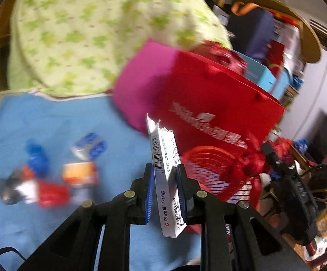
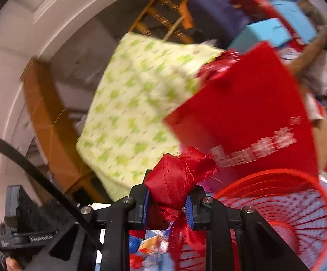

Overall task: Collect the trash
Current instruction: 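Carry both items over the red mesh basket and open both tools to drop them, then move both open tools back over the remaining trash on the blanket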

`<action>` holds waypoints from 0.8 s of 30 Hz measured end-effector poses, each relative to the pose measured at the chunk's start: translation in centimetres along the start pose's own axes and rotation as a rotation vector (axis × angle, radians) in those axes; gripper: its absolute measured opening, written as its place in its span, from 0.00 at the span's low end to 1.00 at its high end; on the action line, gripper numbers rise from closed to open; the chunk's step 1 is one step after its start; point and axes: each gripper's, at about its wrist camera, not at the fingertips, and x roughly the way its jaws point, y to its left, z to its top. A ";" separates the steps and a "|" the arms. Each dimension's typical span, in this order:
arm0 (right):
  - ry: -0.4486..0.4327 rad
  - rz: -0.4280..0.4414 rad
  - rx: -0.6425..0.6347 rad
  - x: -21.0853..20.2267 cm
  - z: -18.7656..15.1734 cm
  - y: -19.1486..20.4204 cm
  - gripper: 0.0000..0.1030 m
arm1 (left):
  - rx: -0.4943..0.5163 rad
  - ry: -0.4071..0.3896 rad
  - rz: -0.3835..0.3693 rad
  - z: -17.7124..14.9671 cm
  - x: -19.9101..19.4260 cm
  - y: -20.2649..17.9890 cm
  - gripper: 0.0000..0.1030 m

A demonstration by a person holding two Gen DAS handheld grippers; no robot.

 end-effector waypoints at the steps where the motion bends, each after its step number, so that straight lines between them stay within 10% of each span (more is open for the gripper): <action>1: -0.001 -0.024 0.020 -0.4 0.5 -1.1 0.25 | 0.009 0.005 -0.012 0.0 0.4 -0.9 0.21; 8: 0.056 -0.127 0.162 0.0 1.3 -6.1 0.28 | 0.085 0.069 -0.040 -0.7 5.6 -5.4 0.26; 12: 0.082 -0.140 0.226 0.4 1.2 -7.4 0.36 | 0.121 0.078 -0.018 -1.6 6.2 -5.7 0.52; 14: 0.061 -0.131 0.235 0.3 1.0 -7.2 0.70 | 0.128 0.058 -0.004 -1.9 5.5 -5.0 0.52; 24: -0.005 0.026 -0.051 0.6 -1.1 2.1 0.71 | 0.020 -0.021 0.253 -4.8 -2.5 7.5 0.57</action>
